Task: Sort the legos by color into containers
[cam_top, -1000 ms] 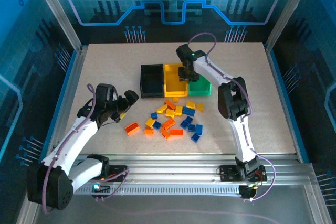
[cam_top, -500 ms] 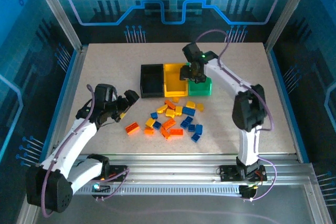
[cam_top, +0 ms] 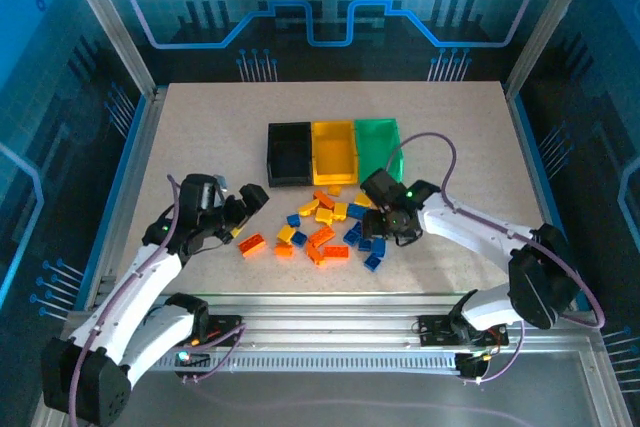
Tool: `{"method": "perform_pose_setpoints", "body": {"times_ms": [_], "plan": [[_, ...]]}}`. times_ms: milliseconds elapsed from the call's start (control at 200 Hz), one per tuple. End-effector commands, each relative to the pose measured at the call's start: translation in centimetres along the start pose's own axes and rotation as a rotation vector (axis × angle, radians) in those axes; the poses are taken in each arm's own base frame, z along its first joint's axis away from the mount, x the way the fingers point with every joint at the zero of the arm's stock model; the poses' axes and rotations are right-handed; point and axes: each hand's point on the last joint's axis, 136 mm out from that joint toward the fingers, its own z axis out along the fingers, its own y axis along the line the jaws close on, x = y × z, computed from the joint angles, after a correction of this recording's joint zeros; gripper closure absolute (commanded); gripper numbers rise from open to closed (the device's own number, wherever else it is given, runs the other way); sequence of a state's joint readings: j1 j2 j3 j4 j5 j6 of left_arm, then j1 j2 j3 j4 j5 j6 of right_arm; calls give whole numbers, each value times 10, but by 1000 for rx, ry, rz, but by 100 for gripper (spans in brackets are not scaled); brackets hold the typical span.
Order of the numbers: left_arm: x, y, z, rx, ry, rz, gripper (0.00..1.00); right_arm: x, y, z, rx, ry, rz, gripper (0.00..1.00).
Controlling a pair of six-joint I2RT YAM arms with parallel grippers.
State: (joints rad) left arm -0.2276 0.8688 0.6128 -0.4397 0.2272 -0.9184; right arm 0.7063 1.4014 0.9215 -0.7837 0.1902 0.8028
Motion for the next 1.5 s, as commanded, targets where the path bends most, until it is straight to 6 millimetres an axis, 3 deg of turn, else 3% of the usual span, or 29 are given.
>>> {"method": "perform_pose_setpoints", "body": {"times_ms": [0, 295, 550, 695, 875, 1046, 1186, 1311, 1496], "plan": [[8, 2, 4, 15, 28, -11, 1, 9, 7, 8, -53, -20, 85, 30], [9, 7, 12, -4, 49, -20, 1, -2, 13, 24, -45, -28, 119, 36], [9, 9, 13, -11, 45, -18, 1, 8, -10, 36, 68, 21, 139, 51], [9, 9, 14, -7, 45, -25, 1, 12, -22, 36, 84, 13, 169, 54], [8, 9, 15, -11, 43, -24, 1, 12, -20, 46, 54, 48, 173, 55], [7, 8, 15, -16, 43, -26, 1, 9, -17, 47, 34, 41, 167, 67], [6, 8, 15, -21, 40, -25, 1, -20, -12, 17, 2, -55, 117, 74], [6, 10, 15, -26, 38, -27, 1, -73, -4, -23, -18, -189, 103, 74], [7, 12, 15, -38, 38, -31, 1, -149, -6, -35, 35, -300, 139, 74]]}}
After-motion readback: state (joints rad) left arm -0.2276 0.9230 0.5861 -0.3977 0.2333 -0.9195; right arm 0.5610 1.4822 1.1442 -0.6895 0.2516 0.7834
